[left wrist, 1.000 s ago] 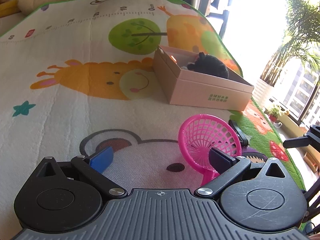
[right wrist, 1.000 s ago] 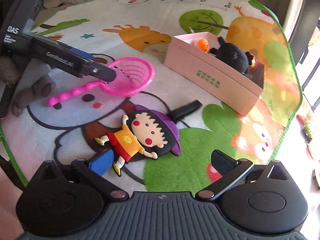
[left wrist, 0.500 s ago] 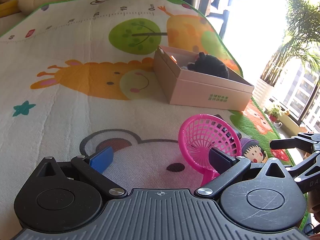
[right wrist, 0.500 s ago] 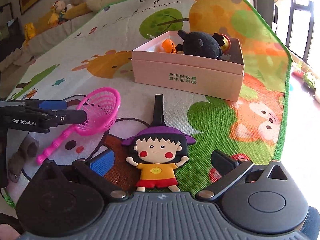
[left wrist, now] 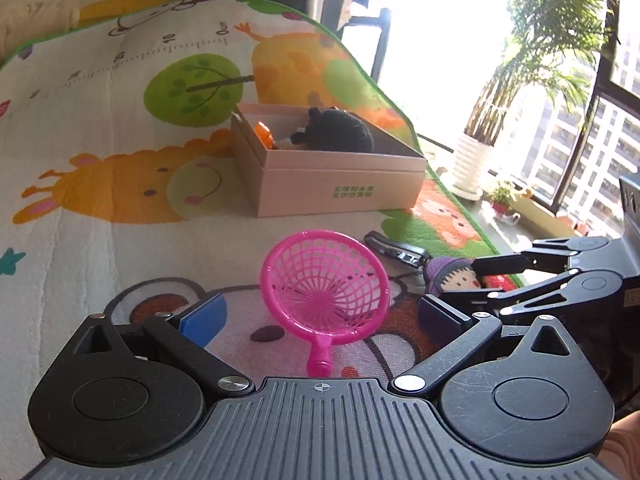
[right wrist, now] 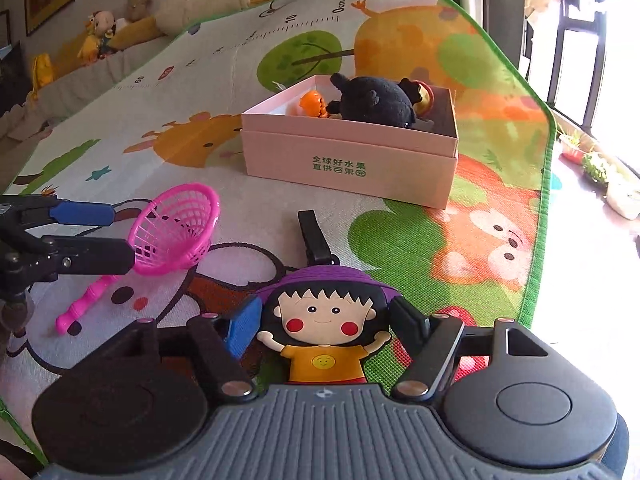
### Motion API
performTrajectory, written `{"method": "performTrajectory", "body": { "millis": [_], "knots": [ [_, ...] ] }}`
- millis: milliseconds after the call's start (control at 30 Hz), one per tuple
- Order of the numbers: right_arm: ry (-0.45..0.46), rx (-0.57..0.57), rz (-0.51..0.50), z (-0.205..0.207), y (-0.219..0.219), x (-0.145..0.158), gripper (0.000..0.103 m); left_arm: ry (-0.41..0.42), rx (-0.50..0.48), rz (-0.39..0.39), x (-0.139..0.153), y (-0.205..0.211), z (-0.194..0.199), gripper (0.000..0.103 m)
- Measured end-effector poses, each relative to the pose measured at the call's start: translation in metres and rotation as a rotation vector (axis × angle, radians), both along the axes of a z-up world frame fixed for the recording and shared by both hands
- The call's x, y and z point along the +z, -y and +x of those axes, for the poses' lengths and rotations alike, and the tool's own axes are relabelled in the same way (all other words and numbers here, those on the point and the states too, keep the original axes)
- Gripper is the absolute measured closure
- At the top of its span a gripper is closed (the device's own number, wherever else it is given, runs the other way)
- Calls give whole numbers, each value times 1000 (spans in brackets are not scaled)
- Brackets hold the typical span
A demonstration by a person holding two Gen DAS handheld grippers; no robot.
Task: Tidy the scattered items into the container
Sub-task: 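Lift the doll keychain with right tool while left tool carries the net to the box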
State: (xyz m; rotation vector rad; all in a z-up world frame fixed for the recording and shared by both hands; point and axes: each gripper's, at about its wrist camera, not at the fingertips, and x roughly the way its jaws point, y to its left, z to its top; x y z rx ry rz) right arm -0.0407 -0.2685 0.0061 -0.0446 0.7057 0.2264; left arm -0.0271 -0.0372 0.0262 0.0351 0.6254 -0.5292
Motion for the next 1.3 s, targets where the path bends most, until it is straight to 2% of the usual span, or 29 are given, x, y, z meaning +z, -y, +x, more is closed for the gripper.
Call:
{"method": "performTrajectory", "body": {
  "millis": [67, 133, 267, 467, 633, 700, 900, 1100, 1300],
  "knots": [
    [1, -11, 10, -3, 7, 0, 32, 10, 12, 113, -3, 20, 6, 0],
    [11, -11, 16, -8, 11, 1, 32, 4, 7, 165, -6, 32, 14, 0],
    [25, 6, 29, -16, 14, 1, 32, -23, -37, 216, -10, 48, 23, 0],
    [47, 35, 34, -25, 11, 1, 32, -6, -39, 268, -7, 57, 22, 0],
    [84, 34, 40, -32, 16, 11, 32, 1, -31, 277, -5, 55, 20, 2],
    [96, 31, 41, -33, 18, 15, 32, 5, -30, 280, -4, 54, 18, 16],
    [136, 39, 38, -39, 19, 29, 32, 39, -27, 250, 11, 52, 10, 16],
    [175, 44, 39, -45, 20, 47, 32, 102, -36, 186, 39, 51, 6, 16],
    [221, 65, 57, -49, 23, 71, 32, 163, -21, 155, 79, 58, 32, 16]
  ]
}}
